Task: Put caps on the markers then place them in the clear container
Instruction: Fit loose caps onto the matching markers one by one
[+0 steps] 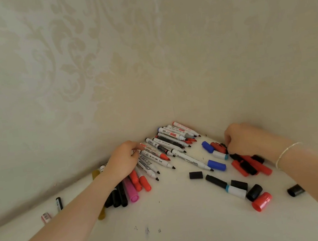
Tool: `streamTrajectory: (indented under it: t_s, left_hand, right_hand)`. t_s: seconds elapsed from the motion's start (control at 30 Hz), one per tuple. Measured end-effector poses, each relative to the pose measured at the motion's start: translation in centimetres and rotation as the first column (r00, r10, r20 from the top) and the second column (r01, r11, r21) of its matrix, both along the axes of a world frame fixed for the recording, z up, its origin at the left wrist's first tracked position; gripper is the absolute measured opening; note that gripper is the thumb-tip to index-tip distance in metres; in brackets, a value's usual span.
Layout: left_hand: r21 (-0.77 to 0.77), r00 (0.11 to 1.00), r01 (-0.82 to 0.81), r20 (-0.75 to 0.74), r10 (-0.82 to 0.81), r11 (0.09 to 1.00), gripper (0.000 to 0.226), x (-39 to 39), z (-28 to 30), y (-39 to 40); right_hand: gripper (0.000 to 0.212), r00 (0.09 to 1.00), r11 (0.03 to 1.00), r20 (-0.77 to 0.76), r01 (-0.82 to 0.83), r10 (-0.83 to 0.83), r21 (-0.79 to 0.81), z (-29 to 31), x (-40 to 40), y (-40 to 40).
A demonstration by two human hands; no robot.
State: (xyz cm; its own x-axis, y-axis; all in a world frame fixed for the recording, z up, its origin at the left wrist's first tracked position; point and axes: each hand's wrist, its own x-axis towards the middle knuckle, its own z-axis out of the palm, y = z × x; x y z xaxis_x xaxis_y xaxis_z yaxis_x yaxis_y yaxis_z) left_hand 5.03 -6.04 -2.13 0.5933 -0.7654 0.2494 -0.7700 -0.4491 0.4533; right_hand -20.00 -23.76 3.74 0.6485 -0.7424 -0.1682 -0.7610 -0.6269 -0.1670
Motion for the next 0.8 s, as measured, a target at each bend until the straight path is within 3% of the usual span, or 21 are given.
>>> streamTrajectory:
  t_s: [0.23, 0.37, 0.47, 0.67, 0.8]
  left_hand:
    - [0.040, 0.995, 0.081, 0.054, -0.083, 0.996, 0.028, -0.8, -0.1, -2.0]
    - [0.156, 0.987, 0.111, 0.099, -0.127, 0.982, 0.029, -0.8, -0.1, -2.7]
    - [0.230, 0.971, 0.118, 0.179, -0.161, 0.966, 0.028, -0.8, 0.5, -3.1]
    - [0.414, 0.898, 0.140, 0.329, -0.291, 0.900, 0.028, -0.8, 2.2, -4.2]
    - [0.526, 0.867, 0.130, 0.351, -0.353, 0.841, 0.025, -1.2, 3.1, -5.0]
  right_hand:
    - [0.015, 0.985, 0.984, -0.169, -0.007, 0.038, 0.180, -0.7, -0.2, 0.4]
    - [0.024, 0.978, 0.997, -0.198, -0.061, 0.069, 0.046, -1.9, 0.3, 0.8]
    - [0.018, 0.982, 0.996, -0.167, -0.090, 0.088, -0.001, -2.1, 0.7, 0.9]
    - [0.026, 0.988, 0.999, 0.157, -0.018, 0.011, 0.041, -1.3, 0.9, 0.6]
    - [0.025, 0.871, 0.963, 0.480, -0.027, -0.109, 0.268, -1.4, 1.9, 0.8]
